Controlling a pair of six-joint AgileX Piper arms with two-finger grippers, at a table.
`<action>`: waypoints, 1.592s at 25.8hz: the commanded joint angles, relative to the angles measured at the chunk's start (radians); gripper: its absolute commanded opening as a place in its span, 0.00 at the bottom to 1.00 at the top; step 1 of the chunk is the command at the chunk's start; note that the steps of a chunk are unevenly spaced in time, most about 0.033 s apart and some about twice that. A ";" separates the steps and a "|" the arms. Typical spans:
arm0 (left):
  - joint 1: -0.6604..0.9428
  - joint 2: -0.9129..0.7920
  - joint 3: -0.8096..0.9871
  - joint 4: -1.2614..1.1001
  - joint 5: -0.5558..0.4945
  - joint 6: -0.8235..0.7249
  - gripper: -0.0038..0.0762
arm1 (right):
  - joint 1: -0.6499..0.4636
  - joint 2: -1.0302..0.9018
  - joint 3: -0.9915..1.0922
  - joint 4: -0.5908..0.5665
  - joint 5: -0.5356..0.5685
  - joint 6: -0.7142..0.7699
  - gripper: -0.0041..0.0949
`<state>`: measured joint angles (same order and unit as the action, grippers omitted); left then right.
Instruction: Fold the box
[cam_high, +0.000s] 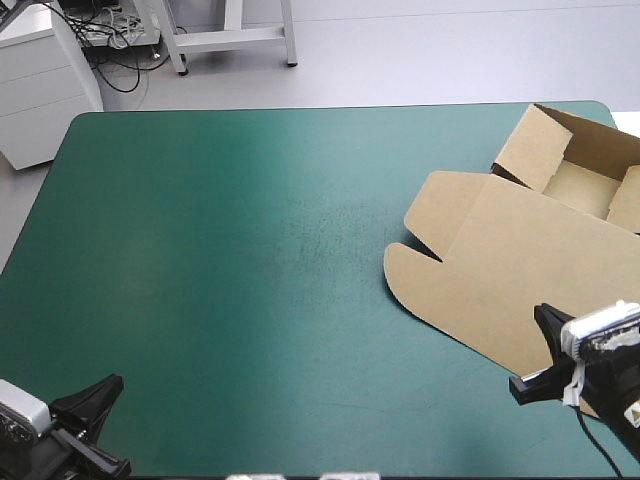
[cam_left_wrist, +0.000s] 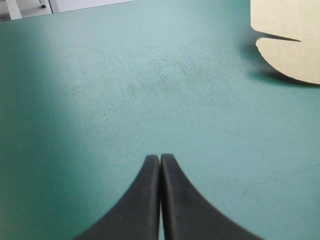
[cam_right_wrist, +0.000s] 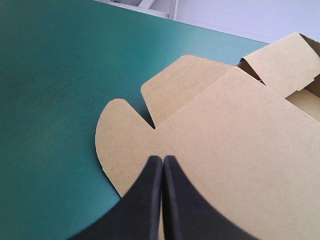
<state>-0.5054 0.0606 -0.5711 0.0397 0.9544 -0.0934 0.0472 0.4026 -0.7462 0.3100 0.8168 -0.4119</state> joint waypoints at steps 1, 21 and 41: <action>0.002 -0.016 0.009 -0.009 -0.091 -0.001 0.01 | 0.006 -0.089 0.060 0.007 -0.155 0.006 0.02; 0.002 -0.056 0.080 -0.064 -0.097 0.113 0.01 | 0.006 -0.318 0.319 -0.098 -0.220 0.097 0.02; 0.002 -0.056 0.080 -0.103 -0.095 0.093 0.01 | 0.006 -0.347 0.323 -0.228 -0.165 0.197 0.02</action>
<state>-0.5054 -0.0116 -0.4700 -0.0543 0.9387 0.0088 0.0472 0.0427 -0.4012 0.0827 0.7241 -0.2062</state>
